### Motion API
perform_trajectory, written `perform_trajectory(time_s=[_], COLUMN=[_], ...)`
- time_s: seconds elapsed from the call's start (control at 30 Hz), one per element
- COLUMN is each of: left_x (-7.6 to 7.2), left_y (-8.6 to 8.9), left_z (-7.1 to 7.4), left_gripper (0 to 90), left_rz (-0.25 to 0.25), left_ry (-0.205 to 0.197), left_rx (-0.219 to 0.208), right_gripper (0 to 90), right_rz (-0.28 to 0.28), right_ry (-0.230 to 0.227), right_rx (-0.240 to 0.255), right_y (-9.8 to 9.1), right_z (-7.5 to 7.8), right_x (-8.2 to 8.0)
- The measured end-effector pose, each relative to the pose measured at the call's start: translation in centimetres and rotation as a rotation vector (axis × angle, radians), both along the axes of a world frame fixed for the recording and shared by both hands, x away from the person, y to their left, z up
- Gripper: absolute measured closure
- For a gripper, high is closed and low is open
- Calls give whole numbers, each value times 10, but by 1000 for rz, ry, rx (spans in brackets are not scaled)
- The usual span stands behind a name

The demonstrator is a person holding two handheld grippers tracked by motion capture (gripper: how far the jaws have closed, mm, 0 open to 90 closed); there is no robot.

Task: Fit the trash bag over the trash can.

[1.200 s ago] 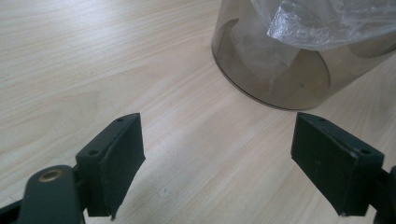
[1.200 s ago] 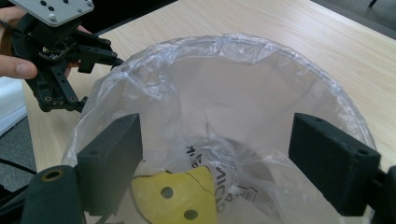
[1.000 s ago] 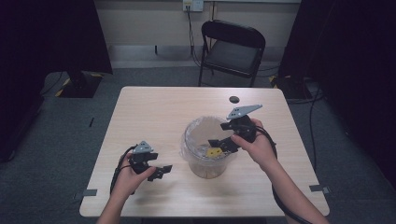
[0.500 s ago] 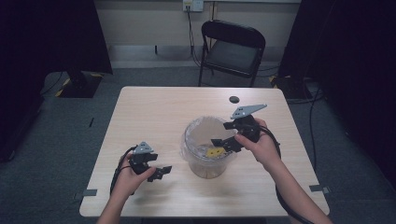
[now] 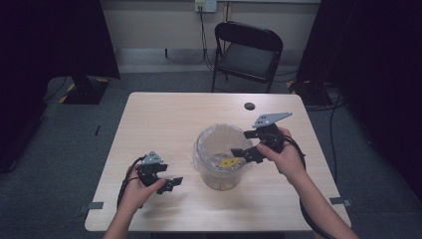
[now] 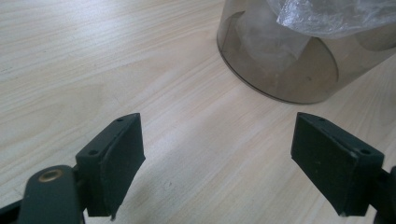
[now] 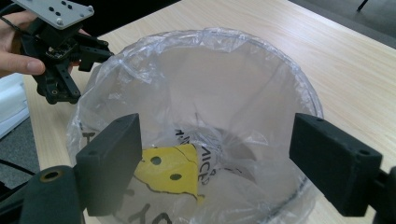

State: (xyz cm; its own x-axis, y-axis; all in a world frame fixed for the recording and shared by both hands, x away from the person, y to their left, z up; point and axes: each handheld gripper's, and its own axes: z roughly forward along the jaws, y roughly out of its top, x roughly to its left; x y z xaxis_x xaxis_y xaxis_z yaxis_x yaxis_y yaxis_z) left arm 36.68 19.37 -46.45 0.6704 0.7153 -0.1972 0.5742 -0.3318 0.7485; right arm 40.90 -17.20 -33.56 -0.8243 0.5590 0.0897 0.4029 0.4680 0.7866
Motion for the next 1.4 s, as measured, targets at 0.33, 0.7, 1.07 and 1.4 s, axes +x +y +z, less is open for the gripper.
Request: perform_trajectory(time_s=[0.33, 0.7, 1.07, 1.4], left_x=[-1, -1, -1, -2], left_y=[4, 2, 2, 3], left_z=[0, -2, -2, -3], left_gripper=[168, 168, 168, 168], left_rz=[9, 12, 18, 19], left_ry=[8, 10, 10, 11], left_rx=[-4, 1, 6, 8], right_gripper=[167, 167, 167, 167], right_rz=[-11, -24, -40, -43], right_ry=[-3, -2, 4, 17], right_rx=[4, 5, 24, 37], right_y=[-12, -25, -44, -53], right_z=[-1, -6, -8, -19], right_x=[-2, -6, -11, -13])
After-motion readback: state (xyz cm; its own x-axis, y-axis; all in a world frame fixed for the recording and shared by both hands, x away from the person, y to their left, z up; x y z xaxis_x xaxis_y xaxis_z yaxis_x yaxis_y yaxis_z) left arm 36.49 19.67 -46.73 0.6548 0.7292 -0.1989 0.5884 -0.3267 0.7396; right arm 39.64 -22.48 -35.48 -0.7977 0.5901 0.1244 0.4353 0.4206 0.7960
